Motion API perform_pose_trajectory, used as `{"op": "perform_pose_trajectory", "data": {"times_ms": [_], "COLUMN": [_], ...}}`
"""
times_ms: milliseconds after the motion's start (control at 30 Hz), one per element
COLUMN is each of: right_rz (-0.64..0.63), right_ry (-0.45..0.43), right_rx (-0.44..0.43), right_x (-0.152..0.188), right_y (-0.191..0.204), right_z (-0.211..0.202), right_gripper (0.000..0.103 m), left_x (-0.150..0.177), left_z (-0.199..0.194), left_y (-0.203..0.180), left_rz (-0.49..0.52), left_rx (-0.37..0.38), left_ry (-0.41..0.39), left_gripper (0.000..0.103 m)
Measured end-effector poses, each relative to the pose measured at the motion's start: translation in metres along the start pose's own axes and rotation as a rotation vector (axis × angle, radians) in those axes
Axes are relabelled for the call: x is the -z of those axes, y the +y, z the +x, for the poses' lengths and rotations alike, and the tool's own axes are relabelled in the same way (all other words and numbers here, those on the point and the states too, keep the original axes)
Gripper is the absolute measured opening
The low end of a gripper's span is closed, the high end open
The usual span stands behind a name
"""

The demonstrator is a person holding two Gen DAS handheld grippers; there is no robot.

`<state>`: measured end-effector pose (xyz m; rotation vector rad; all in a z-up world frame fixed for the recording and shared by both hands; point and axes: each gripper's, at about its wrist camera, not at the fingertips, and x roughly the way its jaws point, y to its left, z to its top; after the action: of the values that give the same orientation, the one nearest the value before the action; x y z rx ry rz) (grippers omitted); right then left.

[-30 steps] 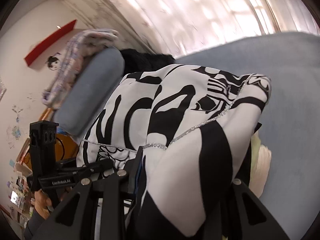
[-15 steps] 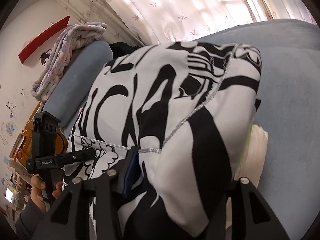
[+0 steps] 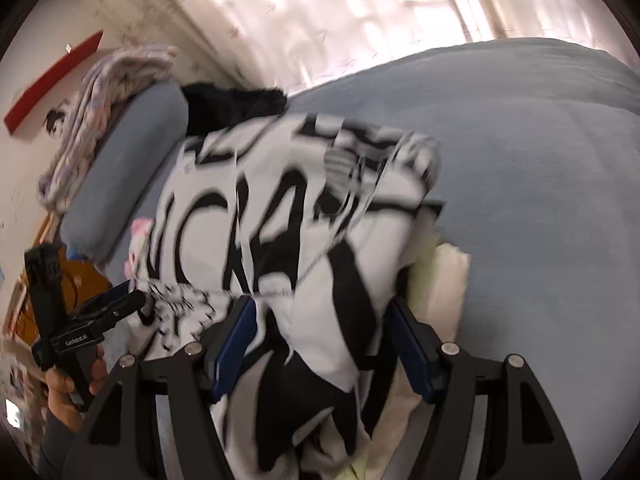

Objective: Fold large clothes
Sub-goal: 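Lower the bundle onto the folded clothes stack and open both grippers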

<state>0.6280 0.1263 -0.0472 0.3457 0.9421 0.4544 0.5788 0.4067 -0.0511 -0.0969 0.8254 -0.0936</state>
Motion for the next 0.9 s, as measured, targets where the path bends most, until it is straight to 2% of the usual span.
{"op": "perform_pose_trajectory", "data": {"times_ms": [67, 133, 233, 267, 333, 367, 433, 500, 633, 700, 800, 900], "right_rz": [-0.041, -0.084, -0.087, -0.078, -0.08, -0.086, -0.1, -0.074, 0.055, 0.054, 0.027, 0.027], "right_ry": [-0.09, -0.161, -0.184, -0.183, -0.193, -0.189, -0.154, -0.133, -0.089, -0.085, -0.1, -0.107], "right_rx": [0.031, 0.086, 0.127, 0.148, 0.187, 0.206, 0.276, 0.323, 0.283, 0.258, 0.277, 0.28], "right_x": [-0.009, -0.018, -0.031, -0.033, -0.035, -0.034, -0.034, -0.034, -0.036, -0.032, -0.025, -0.021], "right_y": [0.008, 0.019, 0.028, 0.029, 0.029, 0.028, 0.023, 0.009, -0.034, -0.041, -0.043, -0.045], "right_z": [-0.018, -0.025, -0.011, -0.001, 0.02, 0.027, 0.05, 0.062, 0.074, 0.081, 0.09, 0.096], "right_gripper": [0.068, 0.068, 0.068, 0.068, 0.068, 0.068, 0.068, 0.068, 0.068, 0.069, 0.071, 0.075], "left_x": [-0.012, -0.022, -0.031, -0.032, -0.031, -0.03, -0.029, -0.027, -0.024, -0.023, -0.018, -0.013], "left_z": [-0.012, -0.014, 0.004, 0.013, 0.032, 0.041, 0.053, 0.064, 0.076, 0.081, 0.088, 0.092], "left_y": [0.003, 0.001, -0.007, -0.013, -0.023, -0.029, -0.036, -0.033, -0.017, -0.016, -0.017, -0.01], "left_rz": [-0.046, -0.089, -0.115, -0.112, -0.103, -0.08, -0.032, -0.013, -0.067, -0.069, -0.049, -0.079], "left_rx": [-0.002, -0.02, -0.061, -0.07, -0.095, -0.132, -0.192, -0.213, -0.179, -0.181, -0.197, -0.175], "left_ry": [-0.049, -0.067, -0.039, -0.023, -0.003, -0.01, -0.014, 0.005, 0.023, 0.017, -0.001, -0.014], "left_gripper": [0.068, 0.055, 0.039, 0.036, 0.036, 0.036, 0.036, 0.036, 0.04, 0.042, 0.044, 0.047]}}
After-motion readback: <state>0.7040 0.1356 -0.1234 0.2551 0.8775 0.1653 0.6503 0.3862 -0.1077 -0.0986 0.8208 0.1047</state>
